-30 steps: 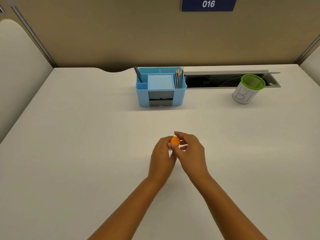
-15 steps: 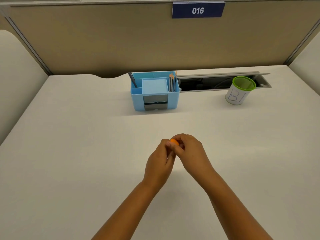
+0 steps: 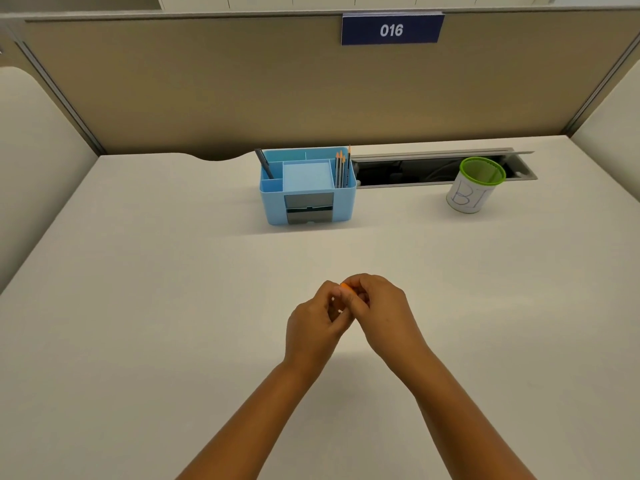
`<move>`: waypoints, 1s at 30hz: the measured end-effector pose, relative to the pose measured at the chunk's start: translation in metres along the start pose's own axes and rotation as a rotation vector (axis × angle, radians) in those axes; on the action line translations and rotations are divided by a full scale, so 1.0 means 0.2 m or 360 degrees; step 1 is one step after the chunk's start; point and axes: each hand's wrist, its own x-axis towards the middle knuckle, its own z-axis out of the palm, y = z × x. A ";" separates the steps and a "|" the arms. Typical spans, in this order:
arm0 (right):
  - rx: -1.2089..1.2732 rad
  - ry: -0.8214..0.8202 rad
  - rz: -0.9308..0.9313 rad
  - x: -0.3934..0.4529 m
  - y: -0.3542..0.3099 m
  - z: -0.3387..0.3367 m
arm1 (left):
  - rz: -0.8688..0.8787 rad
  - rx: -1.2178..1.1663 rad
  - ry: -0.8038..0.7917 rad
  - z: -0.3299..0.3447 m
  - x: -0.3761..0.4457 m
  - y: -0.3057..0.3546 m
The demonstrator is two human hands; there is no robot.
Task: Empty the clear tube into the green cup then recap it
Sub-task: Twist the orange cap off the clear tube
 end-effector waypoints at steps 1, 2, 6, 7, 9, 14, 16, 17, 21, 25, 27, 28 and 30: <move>0.0001 0.0011 -0.0010 0.00 0.00 0.00 | -0.0002 -0.0043 -0.0009 0.00 0.00 0.00; 0.0003 0.0021 -0.0024 0.00 0.00 0.00 | -0.0009 -0.0100 -0.0020 -0.01 0.00 0.01; 0.0014 0.0073 -0.0083 -0.02 0.02 0.02 | -0.0075 -0.0311 -0.0072 -0.02 0.01 0.03; 0.0030 0.0090 -0.0107 -0.02 0.02 0.02 | -0.0084 -0.0329 -0.0081 -0.02 0.01 0.03; 0.0060 0.0100 -0.0127 -0.02 0.04 0.01 | -0.0090 -0.0304 -0.0119 -0.02 0.01 0.03; -0.0031 0.0155 -0.0082 0.00 0.05 -0.01 | -0.0015 0.0024 -0.0388 -0.02 0.00 0.08; -0.0132 0.0220 -0.0090 0.00 0.05 0.00 | -0.0016 -0.0003 -0.0368 0.00 -0.01 0.12; -0.0147 0.0248 -0.0098 0.01 0.04 0.01 | -0.0028 -0.0060 -0.0339 0.01 -0.02 0.14; -0.0036 0.0269 -0.0120 0.02 0.03 0.01 | -0.0008 -0.0116 -0.0228 0.01 -0.02 0.15; 0.0024 0.0125 -0.0170 0.03 0.03 0.00 | 0.0073 0.0134 -0.0176 -0.02 0.00 0.11; -0.0018 0.0040 -0.0247 0.03 0.03 -0.02 | 0.0090 0.0157 -0.0195 -0.04 0.00 0.11; -0.0033 0.0022 -0.0277 0.03 0.04 -0.02 | 0.0087 0.0133 -0.0206 -0.04 0.00 0.11; -0.0024 0.0043 -0.0302 0.02 0.04 -0.02 | 0.0073 0.0049 -0.0254 -0.05 0.00 0.11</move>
